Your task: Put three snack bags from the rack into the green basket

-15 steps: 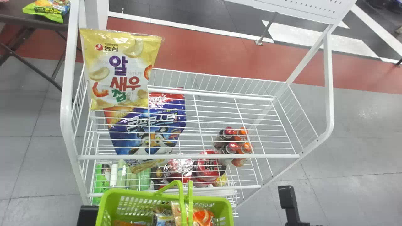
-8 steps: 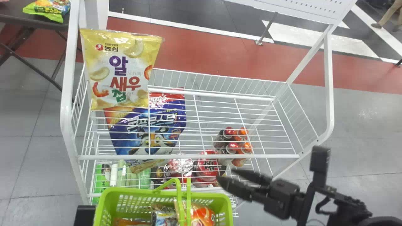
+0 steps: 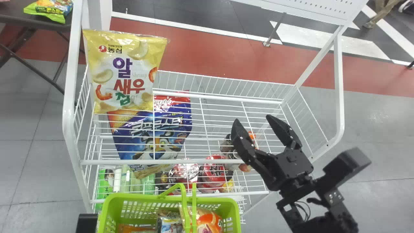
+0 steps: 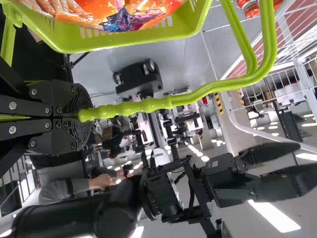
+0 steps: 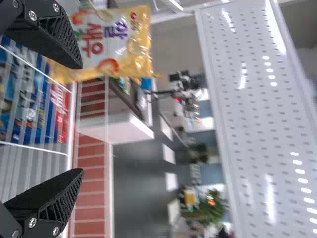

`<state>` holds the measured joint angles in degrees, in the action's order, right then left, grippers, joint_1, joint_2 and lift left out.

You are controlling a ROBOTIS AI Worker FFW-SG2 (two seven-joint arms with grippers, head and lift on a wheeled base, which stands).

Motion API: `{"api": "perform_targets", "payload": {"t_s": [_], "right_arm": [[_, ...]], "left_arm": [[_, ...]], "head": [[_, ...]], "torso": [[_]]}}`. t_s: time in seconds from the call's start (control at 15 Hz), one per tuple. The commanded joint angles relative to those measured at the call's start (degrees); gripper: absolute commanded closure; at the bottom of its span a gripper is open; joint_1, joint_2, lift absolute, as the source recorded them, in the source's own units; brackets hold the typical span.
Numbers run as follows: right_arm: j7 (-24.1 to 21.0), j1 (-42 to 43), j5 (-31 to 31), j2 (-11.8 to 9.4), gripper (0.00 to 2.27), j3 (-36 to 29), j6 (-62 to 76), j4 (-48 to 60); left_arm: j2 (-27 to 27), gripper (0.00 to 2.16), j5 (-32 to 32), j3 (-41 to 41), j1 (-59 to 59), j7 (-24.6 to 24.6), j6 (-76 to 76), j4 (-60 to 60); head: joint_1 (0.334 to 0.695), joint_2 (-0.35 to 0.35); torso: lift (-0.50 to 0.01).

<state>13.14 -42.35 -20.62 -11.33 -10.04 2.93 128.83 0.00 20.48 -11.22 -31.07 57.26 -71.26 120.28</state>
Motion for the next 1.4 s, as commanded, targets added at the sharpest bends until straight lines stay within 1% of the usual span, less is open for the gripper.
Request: {"api": "perform_targets", "payload": {"t_s": [0.0, 0.33, 1.33], "right_arm": [[-1.4, -0.1, 0.8, 0.6, 0.07, 0.5, 3.3, -3.8], [-2.0, -0.4, 0.0, 1.1, 0.07, -0.9, -5.4, -0.1], [-2.1, -0.4, -0.6, 0.7, 0.08, -0.9, -4.1, -0.3]], "left_arm": [[-0.1, 1.39, 0.0, 0.0, -0.1, 0.1, 0.1, 0.0], [-0.1, 1.39, 0.0, -0.3, -0.1, -0.4, 0.1, 0.2], [-0.1, 1.39, -0.1, -0.3, -0.7, -0.5, -0.4, 1.0]], "head": [[0.695, -0.350], [0.695, -0.350], [0.695, -0.350]], "torso": [[0.000], [0.000], [0.000]]}}
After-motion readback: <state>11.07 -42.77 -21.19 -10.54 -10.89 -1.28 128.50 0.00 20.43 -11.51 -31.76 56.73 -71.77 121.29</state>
